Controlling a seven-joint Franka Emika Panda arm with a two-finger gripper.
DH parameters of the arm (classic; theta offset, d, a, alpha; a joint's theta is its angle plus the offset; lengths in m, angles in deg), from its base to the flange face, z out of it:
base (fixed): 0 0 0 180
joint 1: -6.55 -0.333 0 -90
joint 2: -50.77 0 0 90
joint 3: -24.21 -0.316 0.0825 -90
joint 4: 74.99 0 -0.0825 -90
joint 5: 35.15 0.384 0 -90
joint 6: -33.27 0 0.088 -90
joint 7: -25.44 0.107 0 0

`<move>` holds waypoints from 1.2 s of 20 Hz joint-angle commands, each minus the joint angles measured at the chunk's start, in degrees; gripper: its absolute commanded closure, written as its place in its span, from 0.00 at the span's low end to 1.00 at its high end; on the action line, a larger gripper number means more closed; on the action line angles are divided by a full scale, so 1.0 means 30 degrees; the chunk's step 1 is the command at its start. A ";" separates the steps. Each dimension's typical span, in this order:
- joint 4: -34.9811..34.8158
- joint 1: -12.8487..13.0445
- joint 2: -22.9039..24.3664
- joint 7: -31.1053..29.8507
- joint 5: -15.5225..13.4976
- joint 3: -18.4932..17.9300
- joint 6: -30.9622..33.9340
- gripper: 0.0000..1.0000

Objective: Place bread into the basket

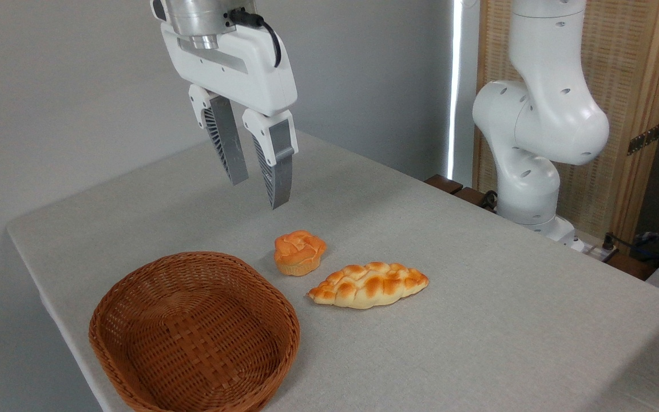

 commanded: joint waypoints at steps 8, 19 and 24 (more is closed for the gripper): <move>-0.8354 0.1812 0.5360 0.0133 -0.0019 -0.0224 -0.5069 0.00; -1.3837 0.5355 0.7858 0.2916 -0.0049 -0.1719 -0.7669 0.00; -1.5305 0.6294 0.7098 0.3382 -0.0049 -0.1719 -1.1162 0.00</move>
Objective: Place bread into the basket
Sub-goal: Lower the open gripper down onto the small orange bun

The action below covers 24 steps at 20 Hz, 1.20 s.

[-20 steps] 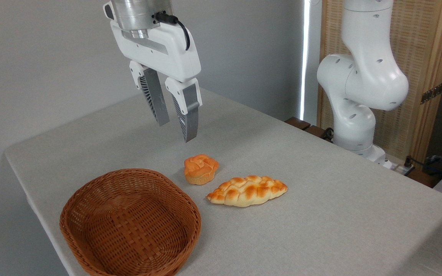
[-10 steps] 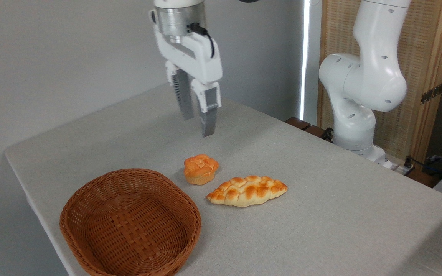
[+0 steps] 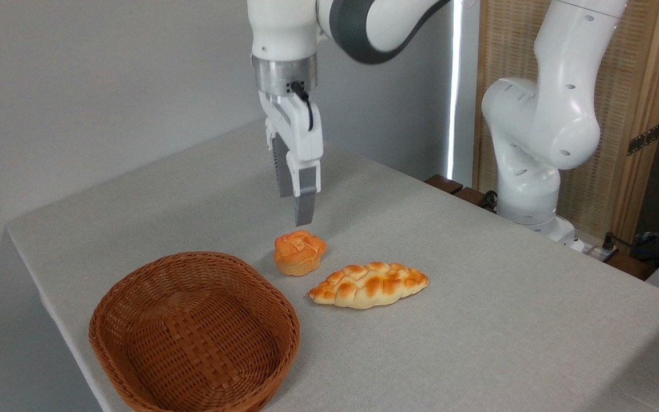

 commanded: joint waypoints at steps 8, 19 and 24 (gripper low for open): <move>-0.1228 0.0709 -0.0961 0.1958 0.1500 -0.0503 -0.1807 0.00; -0.1607 0.1295 -0.1989 0.1928 0.2059 -0.0503 -0.3211 0.00; -0.2253 0.1616 -0.2224 0.1957 0.2089 -0.0503 -0.4385 0.01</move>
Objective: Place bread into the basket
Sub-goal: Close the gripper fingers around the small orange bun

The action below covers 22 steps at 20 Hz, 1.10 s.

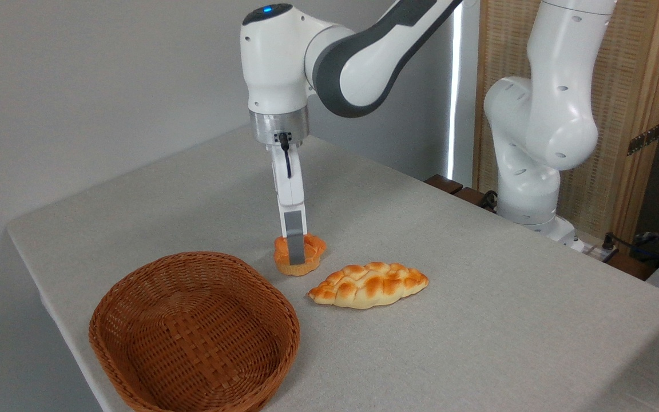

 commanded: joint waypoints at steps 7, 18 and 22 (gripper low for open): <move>-0.0491 0.0598 -0.0075 0.0223 0.0398 -0.0355 -0.0859 0.57; -0.0461 0.0598 -0.0046 0.0341 0.0398 -0.0355 -0.0859 0.56; -0.0432 0.0598 0.0012 0.0312 0.0369 -0.0385 -0.0830 0.56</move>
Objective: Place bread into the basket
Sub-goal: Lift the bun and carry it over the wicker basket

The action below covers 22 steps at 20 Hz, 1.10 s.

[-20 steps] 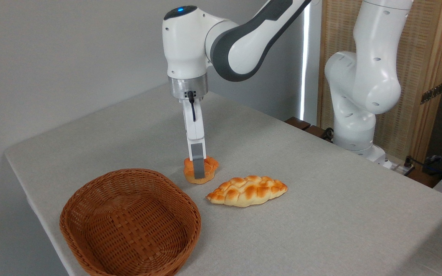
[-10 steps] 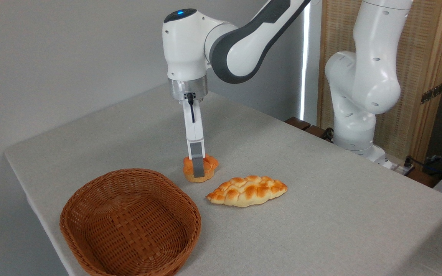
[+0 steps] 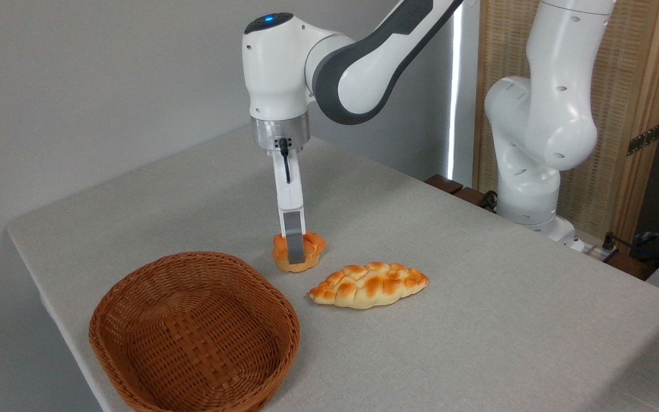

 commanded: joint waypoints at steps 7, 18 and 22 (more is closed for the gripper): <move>0.0762 0.0234 0.0418 -0.0036 -0.0186 -0.0794 0.0409 0.64; 0.8551 0.0293 -0.1890 0.0199 -0.5955 -0.4603 0.4575 0.64; 0.9203 0.0322 -0.4118 0.0169 -0.6224 -0.4429 0.0282 0.64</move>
